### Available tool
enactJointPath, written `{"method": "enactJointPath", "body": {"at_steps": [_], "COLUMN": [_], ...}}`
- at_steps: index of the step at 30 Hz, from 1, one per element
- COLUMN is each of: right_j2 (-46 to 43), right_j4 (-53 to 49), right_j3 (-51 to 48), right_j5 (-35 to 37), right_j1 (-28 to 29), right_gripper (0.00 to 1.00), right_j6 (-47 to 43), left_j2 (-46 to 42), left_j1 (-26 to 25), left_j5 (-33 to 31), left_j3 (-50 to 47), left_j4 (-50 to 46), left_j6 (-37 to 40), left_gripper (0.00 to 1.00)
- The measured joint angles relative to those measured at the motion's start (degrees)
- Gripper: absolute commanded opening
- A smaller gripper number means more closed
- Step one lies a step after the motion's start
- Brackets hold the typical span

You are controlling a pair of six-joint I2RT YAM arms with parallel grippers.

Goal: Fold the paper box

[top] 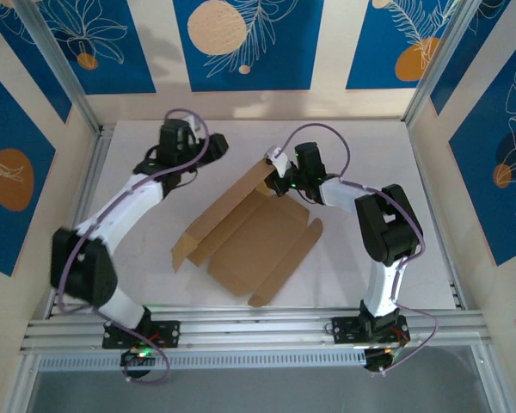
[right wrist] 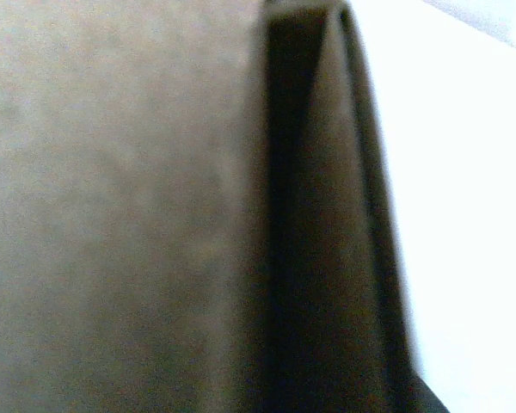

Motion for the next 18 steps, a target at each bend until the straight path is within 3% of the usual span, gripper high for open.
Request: {"method": "enactJointPath", "body": {"at_steps": [3, 7, 18], "right_j2": [0.8, 2.1, 5.2], "right_j4": [0.3, 0.4, -2.4], "right_j3": [1.8, 2.0, 4.9], "right_j5": [0.0, 1.6, 10.7], "right_j1": [0.7, 1.7, 4.0], "right_gripper": [0.00, 0.00, 0.00], "right_j6": [-0.7, -1.1, -2.6], "left_j2": [7.9, 12.9, 14.8], "left_j1": [-0.3, -1.2, -1.7], "left_j5": [6.1, 9.7, 10.1], "left_j3": [-1.0, -2.8, -9.1], "left_j4": [2.9, 6.4, 20.7], "left_j6": [-2.8, -6.3, -16.0], "left_gripper": [0.51, 0.46, 0.38]}}
